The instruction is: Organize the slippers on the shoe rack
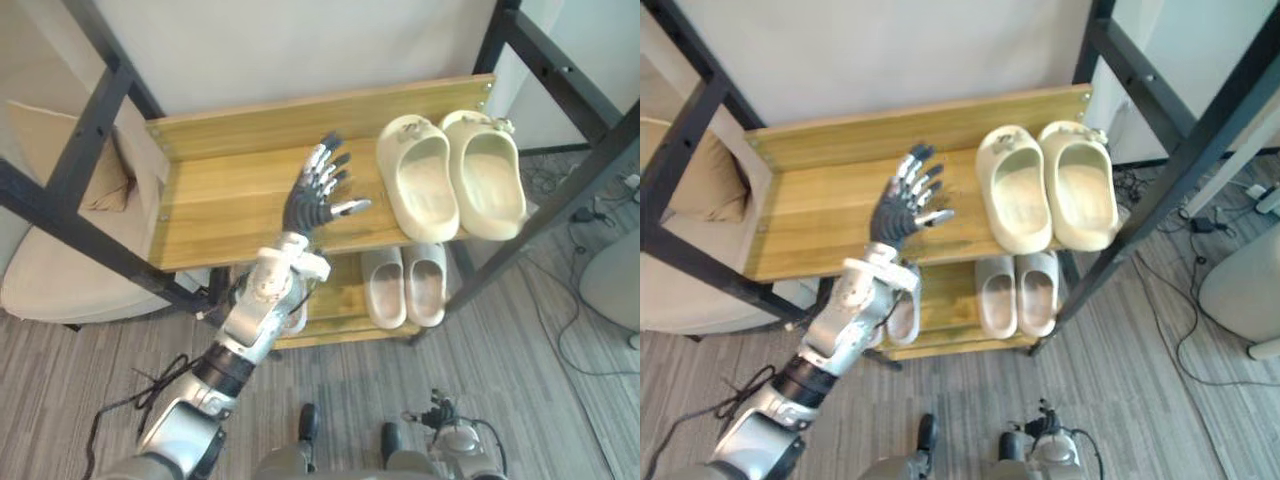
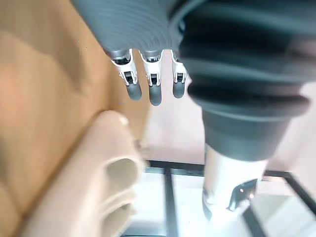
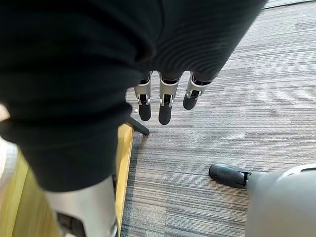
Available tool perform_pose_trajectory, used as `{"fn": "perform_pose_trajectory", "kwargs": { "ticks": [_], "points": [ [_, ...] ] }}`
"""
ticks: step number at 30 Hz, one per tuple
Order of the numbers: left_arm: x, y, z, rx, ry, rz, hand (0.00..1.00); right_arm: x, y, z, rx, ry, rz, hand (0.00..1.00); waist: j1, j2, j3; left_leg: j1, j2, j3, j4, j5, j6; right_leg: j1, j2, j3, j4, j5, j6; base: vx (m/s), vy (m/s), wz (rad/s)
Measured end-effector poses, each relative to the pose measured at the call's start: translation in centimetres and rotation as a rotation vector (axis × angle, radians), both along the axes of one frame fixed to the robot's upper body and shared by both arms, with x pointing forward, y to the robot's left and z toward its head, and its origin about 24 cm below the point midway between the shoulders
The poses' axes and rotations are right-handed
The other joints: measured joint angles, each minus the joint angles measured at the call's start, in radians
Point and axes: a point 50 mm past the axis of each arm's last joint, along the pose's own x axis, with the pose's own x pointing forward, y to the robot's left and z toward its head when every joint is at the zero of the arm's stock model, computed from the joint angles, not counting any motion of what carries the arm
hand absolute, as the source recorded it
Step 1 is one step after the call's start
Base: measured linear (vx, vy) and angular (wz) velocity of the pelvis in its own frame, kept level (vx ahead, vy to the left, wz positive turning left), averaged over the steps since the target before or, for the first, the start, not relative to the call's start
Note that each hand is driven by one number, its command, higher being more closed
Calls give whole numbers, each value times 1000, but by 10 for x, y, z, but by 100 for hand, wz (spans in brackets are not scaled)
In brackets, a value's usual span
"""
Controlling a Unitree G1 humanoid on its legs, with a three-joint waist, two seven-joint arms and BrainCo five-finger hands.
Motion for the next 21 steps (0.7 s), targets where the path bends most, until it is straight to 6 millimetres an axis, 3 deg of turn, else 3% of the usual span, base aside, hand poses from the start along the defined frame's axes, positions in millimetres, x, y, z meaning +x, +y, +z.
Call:
{"fn": "perform_pose_trajectory", "kwargs": {
  "ticks": [9,16,19,21],
  "points": [
    [-38,6,-9,-104,11,-85,0,-12,-1,-5,-3,41,12,0,29,-11,-18,10,-4,-47,0,0,0,-2,-3,-33,71,-56,-2,-5,-17,15],
    [-65,15,-45,-122,145,-127,0,-21,-1,-9,6,81,33,0,52,-22,-51,10,-15,-83,0,0,-1,-1,-12,-66,109,-92,-1,7,-11,17],
    [-77,18,-68,-115,240,-125,0,-23,-2,-10,4,88,33,0,58,-23,-62,15,-22,-96,0,0,0,4,-18,-84,122,-102,2,8,0,15],
    [-84,21,-90,-95,336,-120,0,-27,-4,-11,1,97,32,0,80,-23,-63,23,-23,-109,0,0,0,17,-19,-93,120,-104,1,-17,-6,12]
  ]
}}
